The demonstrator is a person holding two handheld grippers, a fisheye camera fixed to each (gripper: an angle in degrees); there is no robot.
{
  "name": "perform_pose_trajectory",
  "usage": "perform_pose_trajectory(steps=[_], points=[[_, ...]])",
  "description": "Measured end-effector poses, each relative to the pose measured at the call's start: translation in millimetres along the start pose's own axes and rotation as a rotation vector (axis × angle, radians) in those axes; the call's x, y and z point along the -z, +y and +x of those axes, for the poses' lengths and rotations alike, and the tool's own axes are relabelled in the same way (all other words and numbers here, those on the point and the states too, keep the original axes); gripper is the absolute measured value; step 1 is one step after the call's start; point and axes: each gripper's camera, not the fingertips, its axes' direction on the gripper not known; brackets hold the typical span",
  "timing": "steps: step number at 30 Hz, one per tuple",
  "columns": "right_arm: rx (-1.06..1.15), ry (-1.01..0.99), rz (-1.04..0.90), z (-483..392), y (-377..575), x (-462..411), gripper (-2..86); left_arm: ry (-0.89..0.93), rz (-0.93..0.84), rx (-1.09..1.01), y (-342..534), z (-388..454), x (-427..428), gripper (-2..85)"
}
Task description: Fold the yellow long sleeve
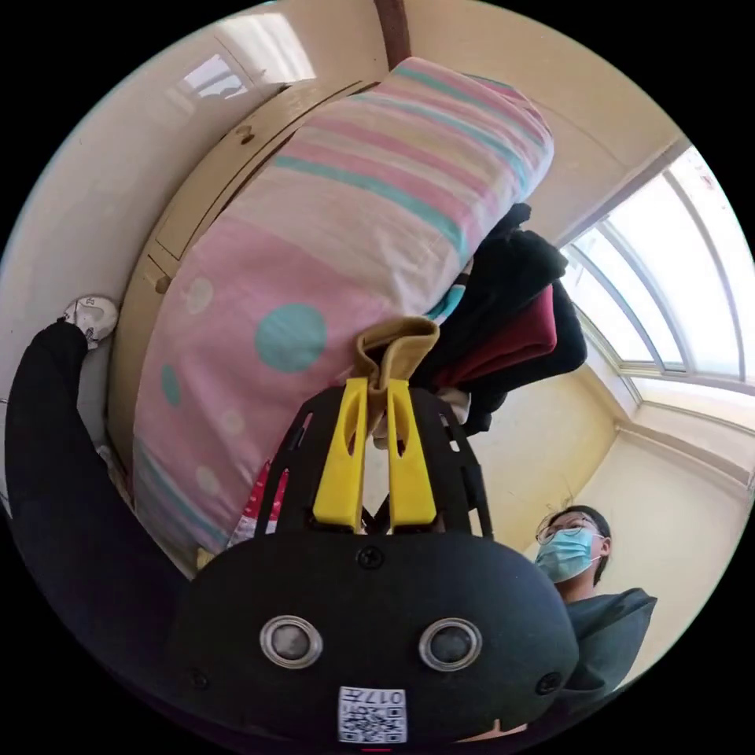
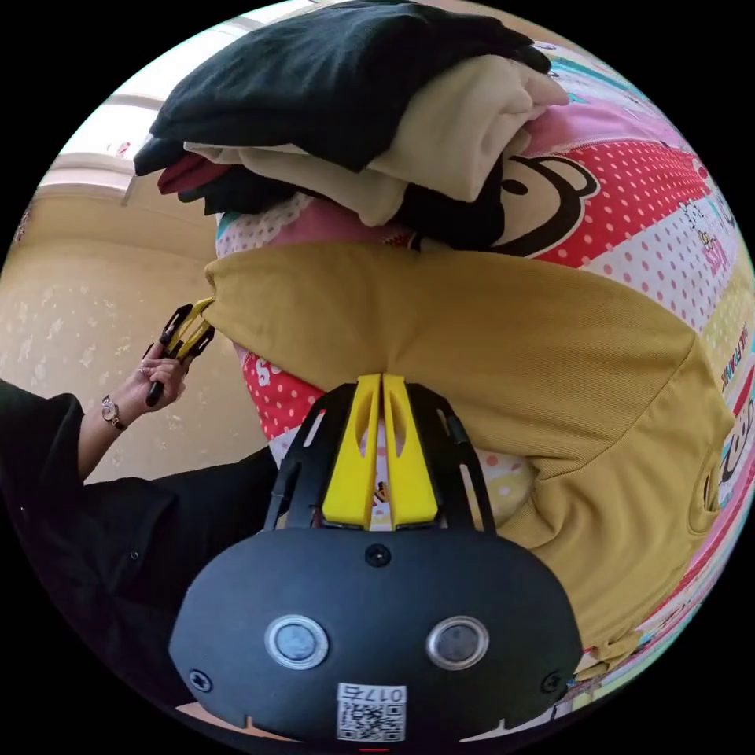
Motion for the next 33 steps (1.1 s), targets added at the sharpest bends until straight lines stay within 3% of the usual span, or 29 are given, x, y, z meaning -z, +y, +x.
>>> perform_pose_trajectory(steps=[6,10,15,20,24,27,29,31,33], points=[[0.169,-0.145,0.227,-48.8,22.2,70.6,8.8,-0.218,-0.178,-0.424,47.8,126.4,-25.7,4.7],[0.399,-0.227,0.356,-116.3,8.1,106.8,12.1,-0.360,-0.301,-0.679,108.9,198.3,-89.8,4.9],[0.489,-0.207,0.423,-153.2,-35.1,143.8,6.9,-0.542,-0.287,-0.945,190.0,250.7,-149.1,7.6],[0.207,-0.400,0.867,-6.8,38.0,271.6,3.8,-0.547,-0.412,-1.055,262.1,238.9,-222.0,9.4],[-0.028,-0.398,1.120,107.7,154.4,309.5,3.2,-0.631,-0.624,-0.910,285.8,154.8,-294.4,9.3],[-0.321,-0.144,1.081,171.1,247.5,292.4,2.8,-0.688,-0.746,-0.806,307.5,71.1,-341.6,9.5],[-0.667,-0.024,0.893,219.0,305.8,252.7,2.5,-0.840,-0.766,-0.785,320.9,13.9,-367.7,11.3],[-0.827,-0.144,0.832,245.7,343.5,230.2,2.4,-0.932,-0.755,-0.767,327.3,-17.6,-379.2,12.4],[-0.811,-0.287,0.917,247.5,370.4,234.3,2.6,-1.007,-0.769,-0.749,333.6,-37.3,-388.9,12.9]])
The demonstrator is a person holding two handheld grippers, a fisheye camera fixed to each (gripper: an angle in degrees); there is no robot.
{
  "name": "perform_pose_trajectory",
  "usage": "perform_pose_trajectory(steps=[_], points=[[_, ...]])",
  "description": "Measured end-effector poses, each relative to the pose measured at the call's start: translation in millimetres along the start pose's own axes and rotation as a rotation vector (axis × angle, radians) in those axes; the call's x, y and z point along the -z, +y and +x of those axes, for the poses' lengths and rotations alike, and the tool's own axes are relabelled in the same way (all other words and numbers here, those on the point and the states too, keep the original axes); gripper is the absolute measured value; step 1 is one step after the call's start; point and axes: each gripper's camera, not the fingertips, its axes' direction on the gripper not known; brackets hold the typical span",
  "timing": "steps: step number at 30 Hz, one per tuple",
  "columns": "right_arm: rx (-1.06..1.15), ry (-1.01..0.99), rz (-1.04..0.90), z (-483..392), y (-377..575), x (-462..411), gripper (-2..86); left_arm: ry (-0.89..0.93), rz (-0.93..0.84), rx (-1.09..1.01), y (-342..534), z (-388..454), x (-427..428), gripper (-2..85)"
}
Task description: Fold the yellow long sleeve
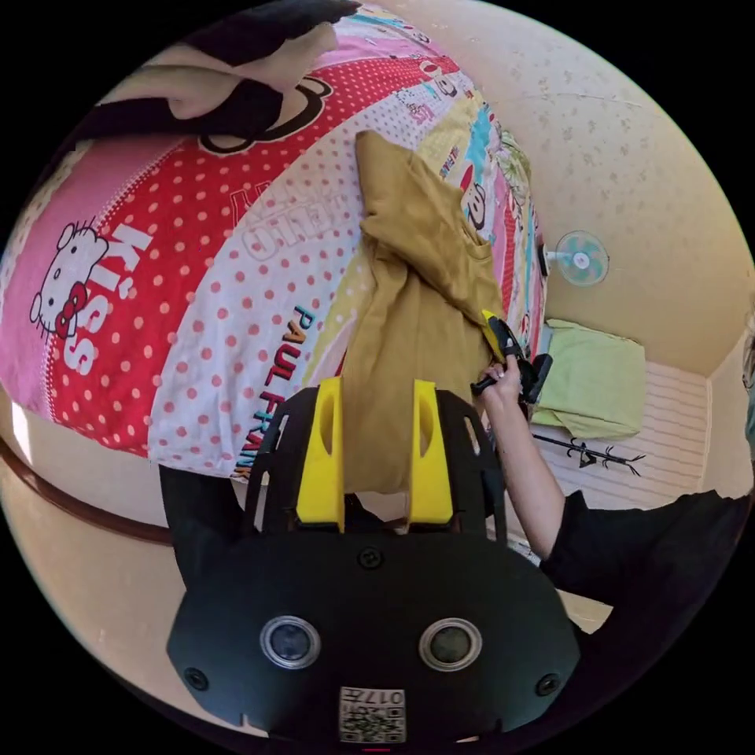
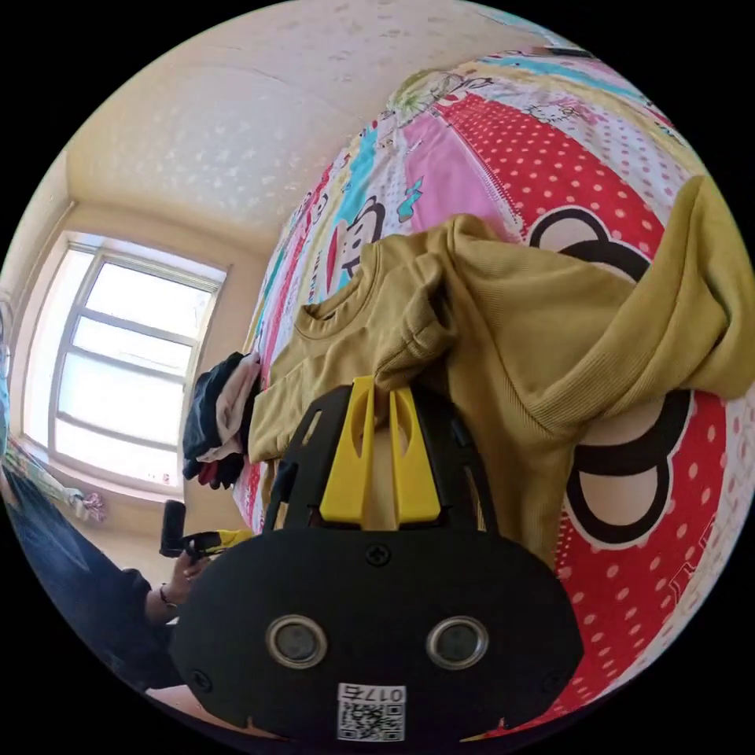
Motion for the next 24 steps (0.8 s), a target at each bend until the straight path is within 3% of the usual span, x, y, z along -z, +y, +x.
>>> perform_pose_trajectory(steps=[4,7,8,10,12,15,19,22,24], points=[[0.135,0.010,0.032,-56.1,-8.1,48.5,3.9,-0.165,-0.017,-0.047,-3.1,21.8,-18.0,13.5],[0.003,0.087,-0.048,-49.6,-14.5,60.5,7.2,-0.312,-0.127,-0.130,-13.3,33.7,-47.1,12.3],[-0.085,0.022,-0.070,-37.0,-14.3,69.4,8.1,-0.353,-0.138,-0.158,-17.0,41.0,-52.9,11.6],[-0.138,-0.100,0.014,-31.5,-9.4,102.6,8.3,-0.409,-0.179,-0.184,-24.0,52.2,-60.4,9.4],[-0.169,-0.100,0.117,-36.7,-5.8,147.1,8.3,-0.399,-0.260,-0.219,-30.4,64.2,-65.0,2.5],[-0.230,0.031,0.235,-45.8,-18.4,224.1,9.6,-0.409,-0.256,-0.177,-32.3,71.1,-58.1,1.8],[-0.422,0.446,0.271,-32.6,-66.5,307.9,12.9,-0.356,-0.228,-0.072,-37.5,69.2,-54.7,3.0],[-0.604,0.214,0.303,14.5,-88.8,340.3,13.2,-0.385,-0.232,-0.066,-44.2,79.4,-62.4,3.6],[-0.691,0.169,0.245,37.0,-102.1,346.9,8.9,-0.427,-0.246,-0.083,-49.7,88.1,-69.2,3.7]])
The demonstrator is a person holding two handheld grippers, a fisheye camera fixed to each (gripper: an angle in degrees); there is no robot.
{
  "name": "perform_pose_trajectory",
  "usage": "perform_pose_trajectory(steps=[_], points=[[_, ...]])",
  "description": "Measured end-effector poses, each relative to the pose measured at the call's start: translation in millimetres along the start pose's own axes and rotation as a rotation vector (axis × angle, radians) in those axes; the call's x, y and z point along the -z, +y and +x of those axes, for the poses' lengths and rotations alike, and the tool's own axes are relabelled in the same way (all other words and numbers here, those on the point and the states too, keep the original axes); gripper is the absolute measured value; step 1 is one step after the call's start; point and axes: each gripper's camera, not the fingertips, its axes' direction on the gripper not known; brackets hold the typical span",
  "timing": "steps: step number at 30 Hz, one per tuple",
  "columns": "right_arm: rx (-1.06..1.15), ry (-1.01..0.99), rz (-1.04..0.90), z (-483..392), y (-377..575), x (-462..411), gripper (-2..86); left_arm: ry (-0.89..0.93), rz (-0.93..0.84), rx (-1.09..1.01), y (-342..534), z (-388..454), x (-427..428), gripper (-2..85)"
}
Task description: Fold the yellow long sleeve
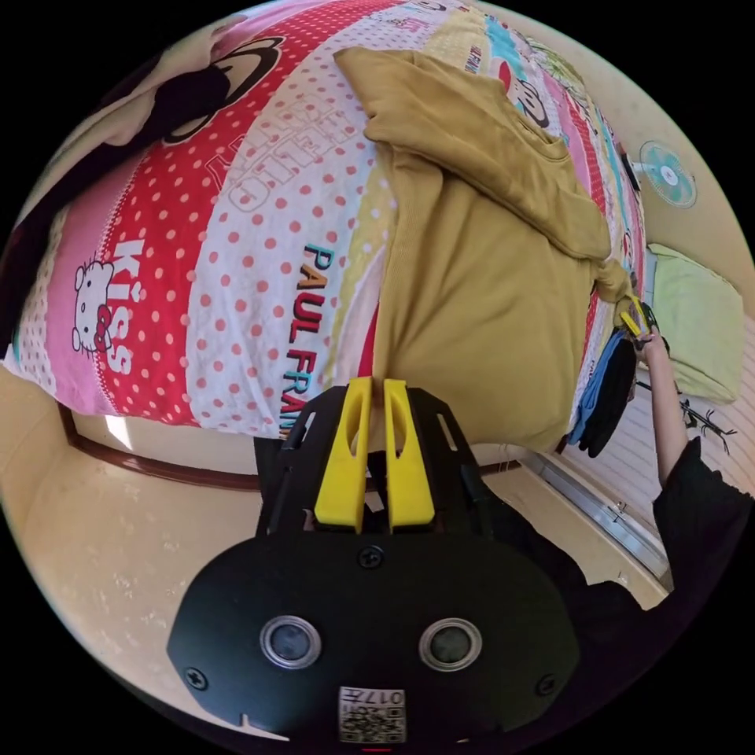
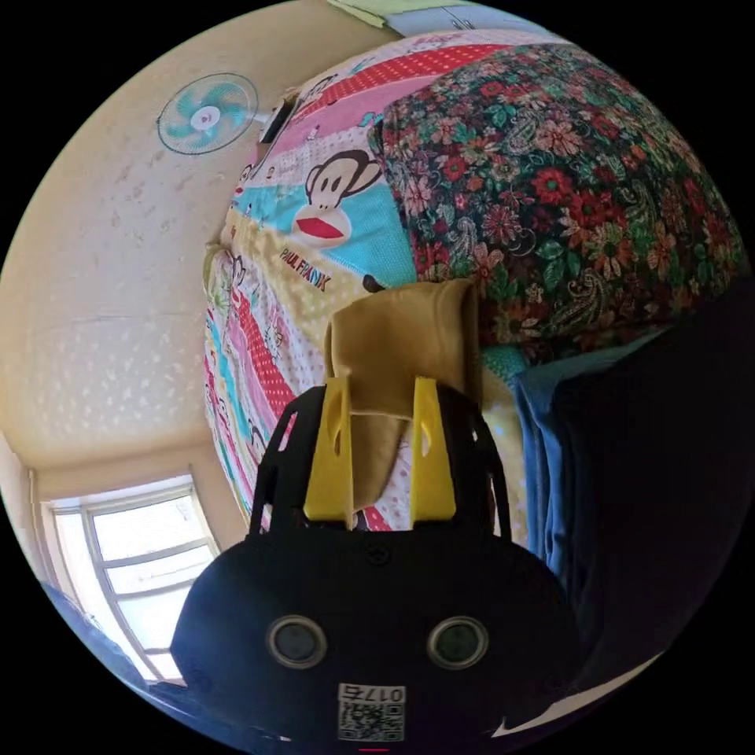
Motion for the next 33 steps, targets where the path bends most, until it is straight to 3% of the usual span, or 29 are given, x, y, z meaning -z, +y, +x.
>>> perform_pose_trajectory(steps=[3,8,12,15,16,18,20,22,24,26,27,33], points=[[0.090,-0.036,-0.104,-29.2,-27.1,23.9,3.0,-0.053,-0.024,-0.019,-11.5,12.2,-1.4,3.7],[0.655,-0.038,-0.011,-142.8,2.2,162.2,1.3,-0.032,-0.009,0.023,-20.0,12.6,-1.1,3.8],[0.786,0.026,-0.070,-121.9,20.4,229.6,0.9,0.020,0.002,0.087,-25.9,5.7,-3.7,3.8],[0.564,0.324,-0.115,-46.6,22.4,257.8,0.9,0.045,0.011,0.127,-29.8,3.2,-4.7,3.8],[0.385,0.426,-0.107,-9.5,23.7,269.0,0.9,0.047,0.011,0.131,-31.3,3.2,-4.3,3.8],[0.253,0.281,-0.021,22.7,38.9,293.4,1.3,0.044,0.005,0.124,-34.5,4.1,-2.9,3.8],[0.213,0.005,0.149,29.8,67.5,313.9,2.9,0.036,-0.012,0.116,-39.8,5.7,-0.8,3.8],[0.197,-0.070,0.157,21.8,77.2,304.6,5.3,0.026,-0.026,0.117,-44.3,7.2,-0.1,3.9],[0.134,0.020,0.057,9.6,73.4,280.9,9.4,0.013,-0.041,0.115,-48.8,9.1,0.4,3.9],[-0.082,0.199,-0.048,10.8,63.3,252.0,15.1,-0.001,-0.057,0.111,-53.2,10.8,2.0,3.9],[-0.090,0.180,-0.040,10.9,62.2,249.6,16.1,-0.002,-0.058,0.110,-53.7,10.8,2.5,3.9],[-0.082,0.185,-0.013,2.3,51.0,244.9,11.3,0.047,-0.028,0.126,-49.9,0.1,5.0,3.9]])
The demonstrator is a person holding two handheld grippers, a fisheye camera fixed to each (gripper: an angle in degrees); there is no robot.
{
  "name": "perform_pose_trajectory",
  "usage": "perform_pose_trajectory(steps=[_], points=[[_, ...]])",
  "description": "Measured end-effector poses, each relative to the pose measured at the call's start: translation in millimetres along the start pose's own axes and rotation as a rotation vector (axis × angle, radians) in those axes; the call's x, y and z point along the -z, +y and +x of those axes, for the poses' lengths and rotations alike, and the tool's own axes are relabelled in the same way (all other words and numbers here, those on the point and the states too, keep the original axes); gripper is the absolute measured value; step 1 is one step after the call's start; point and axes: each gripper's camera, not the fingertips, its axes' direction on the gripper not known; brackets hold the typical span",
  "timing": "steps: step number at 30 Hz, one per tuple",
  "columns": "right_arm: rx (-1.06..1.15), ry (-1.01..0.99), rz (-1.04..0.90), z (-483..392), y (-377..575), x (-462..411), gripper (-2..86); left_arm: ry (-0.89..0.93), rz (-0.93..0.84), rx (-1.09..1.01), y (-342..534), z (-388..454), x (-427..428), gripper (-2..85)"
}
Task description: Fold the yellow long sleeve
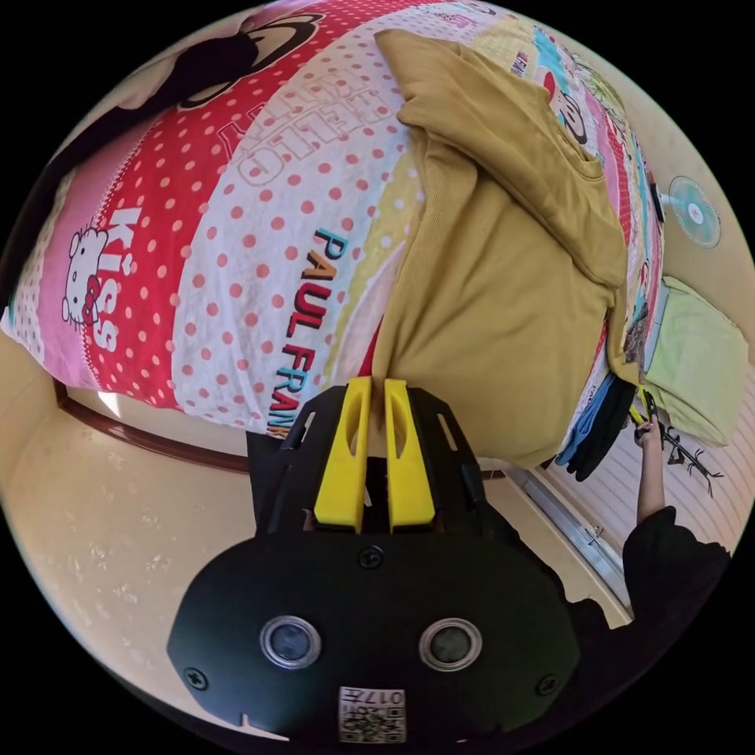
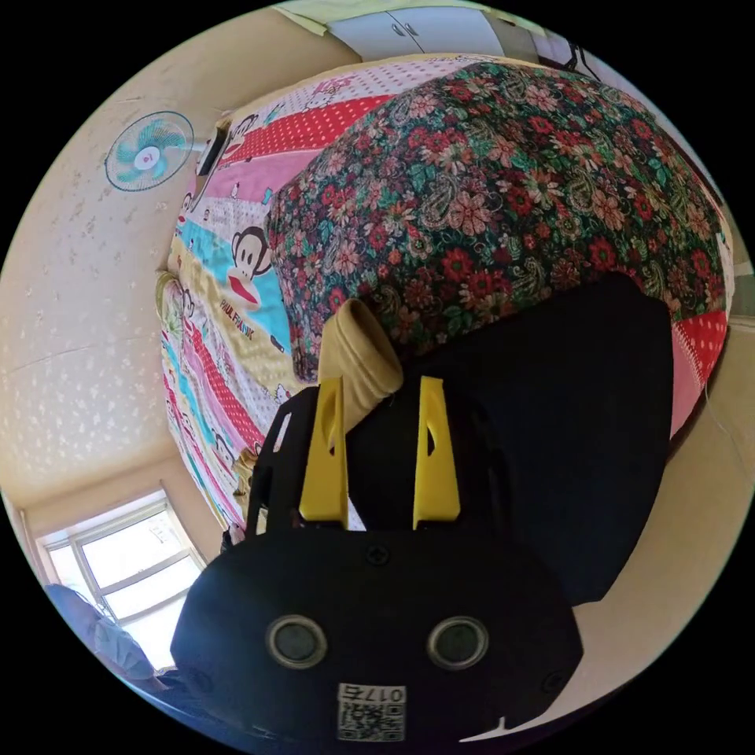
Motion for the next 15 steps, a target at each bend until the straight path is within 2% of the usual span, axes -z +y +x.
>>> perform_pose_trajectory(steps=[3,5,6,11,15], points=[[0.089,-0.054,0.065,-22.7,10.8,12.0,7.5,0.051,0.018,0.017,2.4,-10.8,0.9,3.9],[-0.016,0.048,-0.106,-23.8,8.5,-18.3,9.2,0.087,0.040,0.020,5.9,-19.2,0.5,4.0],[-0.038,0.043,-0.127,-21.3,8.8,-24.4,10.1,0.098,0.044,0.023,6.7,-21.5,0.7,4.0],[-0.151,-0.167,0.022,-9.6,29.9,-26.7,15.9,0.183,0.065,0.034,16.1,-44.6,5.4,4.2],[-0.063,-0.026,0.064,-27.3,35.6,-40.3,14.4,0.246,0.069,0.053,25.1,-64.3,5.6,4.7]])
